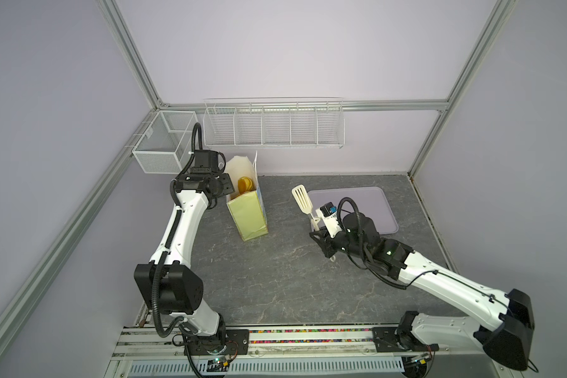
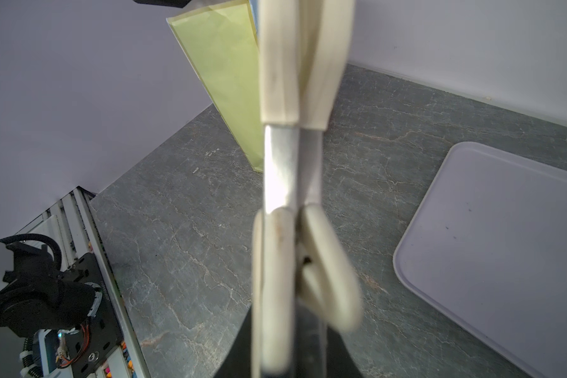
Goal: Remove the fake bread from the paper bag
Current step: 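Grasp the paper bag's top edge with the left gripper and lift it, then tilt the paper bag toward the right gripper with the left gripper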
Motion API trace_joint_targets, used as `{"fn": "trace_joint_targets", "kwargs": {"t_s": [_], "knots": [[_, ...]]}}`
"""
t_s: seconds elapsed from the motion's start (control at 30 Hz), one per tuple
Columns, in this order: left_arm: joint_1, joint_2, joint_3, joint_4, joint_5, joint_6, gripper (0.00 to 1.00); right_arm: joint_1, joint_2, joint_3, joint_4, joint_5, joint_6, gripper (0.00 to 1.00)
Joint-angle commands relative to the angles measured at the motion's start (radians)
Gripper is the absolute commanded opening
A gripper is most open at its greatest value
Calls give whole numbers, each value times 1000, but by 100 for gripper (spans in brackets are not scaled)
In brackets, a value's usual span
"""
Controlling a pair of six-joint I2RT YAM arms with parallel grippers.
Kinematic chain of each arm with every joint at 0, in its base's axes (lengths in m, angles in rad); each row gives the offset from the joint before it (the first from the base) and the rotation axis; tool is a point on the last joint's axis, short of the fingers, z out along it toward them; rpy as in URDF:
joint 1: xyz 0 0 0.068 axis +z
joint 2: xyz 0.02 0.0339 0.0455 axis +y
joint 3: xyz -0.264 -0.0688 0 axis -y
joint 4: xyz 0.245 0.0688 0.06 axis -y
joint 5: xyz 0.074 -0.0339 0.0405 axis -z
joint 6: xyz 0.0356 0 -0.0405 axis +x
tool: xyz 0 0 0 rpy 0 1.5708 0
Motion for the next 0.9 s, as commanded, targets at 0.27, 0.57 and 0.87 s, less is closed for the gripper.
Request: {"fn": "trace_joint_targets", "kwargs": {"t_s": [0.27, 0.57, 0.87], "knots": [[9, 71, 74, 83, 31, 137, 13, -14, 79, 121, 3, -18, -41, 7], [35, 16, 148, 24, -58, 315, 0, -19, 33, 114, -53, 36, -12, 7], [-139, 3, 83, 76, -222, 574, 0, -36, 7, 73, -189, 108, 79, 9]]}}
